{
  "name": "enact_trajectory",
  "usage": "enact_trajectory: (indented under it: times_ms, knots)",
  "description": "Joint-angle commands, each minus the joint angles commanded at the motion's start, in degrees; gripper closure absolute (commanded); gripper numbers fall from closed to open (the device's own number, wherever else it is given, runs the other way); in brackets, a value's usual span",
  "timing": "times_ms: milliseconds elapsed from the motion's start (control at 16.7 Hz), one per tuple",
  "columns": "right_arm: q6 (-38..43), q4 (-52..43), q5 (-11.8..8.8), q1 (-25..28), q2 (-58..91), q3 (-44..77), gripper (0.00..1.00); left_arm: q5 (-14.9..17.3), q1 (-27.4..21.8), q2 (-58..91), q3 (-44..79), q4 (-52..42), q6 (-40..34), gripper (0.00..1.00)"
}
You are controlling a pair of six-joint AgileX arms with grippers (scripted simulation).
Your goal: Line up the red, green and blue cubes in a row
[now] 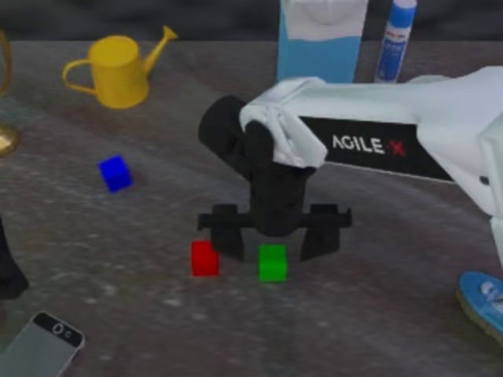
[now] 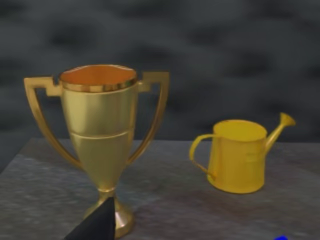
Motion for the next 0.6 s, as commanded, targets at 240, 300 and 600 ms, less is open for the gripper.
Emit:
enact_trajectory:
  times_ms: [240,300,600]
  knots:
    - [0.00,0.00,0.00,0.00,0.00,0.00,0.00,0.00,0.00,0.00,0.00,0.00,0.00,0.00]
    - [0.00,0.00,0.00,0.00,0.00,0.00,0.00,0.00,0.00,0.00,0.00,0.00,0.00,0.00]
    - [-0.05,-1.00,-0.02,0.02,-0.27,0.85,0.00,0.00,0.00,0.00,0.00,0.00,0.00,0.00]
